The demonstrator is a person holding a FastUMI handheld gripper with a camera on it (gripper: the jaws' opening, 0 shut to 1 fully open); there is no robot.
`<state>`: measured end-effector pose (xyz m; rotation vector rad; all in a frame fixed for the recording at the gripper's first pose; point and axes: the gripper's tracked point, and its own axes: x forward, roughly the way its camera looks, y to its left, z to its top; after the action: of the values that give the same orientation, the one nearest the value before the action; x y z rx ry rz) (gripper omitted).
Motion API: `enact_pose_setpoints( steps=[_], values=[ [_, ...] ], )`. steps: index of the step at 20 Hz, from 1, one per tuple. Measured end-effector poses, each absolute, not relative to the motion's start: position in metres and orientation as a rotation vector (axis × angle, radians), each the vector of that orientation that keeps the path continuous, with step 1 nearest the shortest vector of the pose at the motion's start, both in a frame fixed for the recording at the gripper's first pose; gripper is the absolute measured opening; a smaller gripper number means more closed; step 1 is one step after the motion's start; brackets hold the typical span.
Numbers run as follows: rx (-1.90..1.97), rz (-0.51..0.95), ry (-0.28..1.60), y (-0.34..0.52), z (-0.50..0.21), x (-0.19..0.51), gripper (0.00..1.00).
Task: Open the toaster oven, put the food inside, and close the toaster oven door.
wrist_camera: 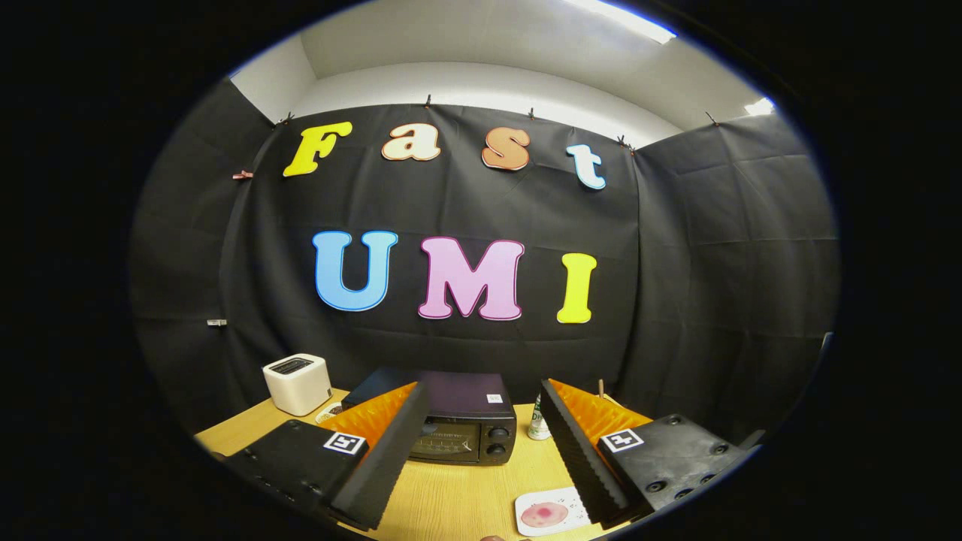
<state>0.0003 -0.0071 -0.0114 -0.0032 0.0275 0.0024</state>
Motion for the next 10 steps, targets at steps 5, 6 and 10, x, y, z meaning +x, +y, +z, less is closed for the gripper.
enact_pose_setpoints(
  steps=[5, 6, 10],
  values=[
    [0.007, 0.001, 0.046, -0.004, -0.020, 0.006, 0.98],
    [0.006, 0.002, 0.050, -0.003, -0.021, 0.009, 0.98],
    [0.004, 0.009, 0.054, 0.008, -0.026, 0.024, 0.98]
  ],
)
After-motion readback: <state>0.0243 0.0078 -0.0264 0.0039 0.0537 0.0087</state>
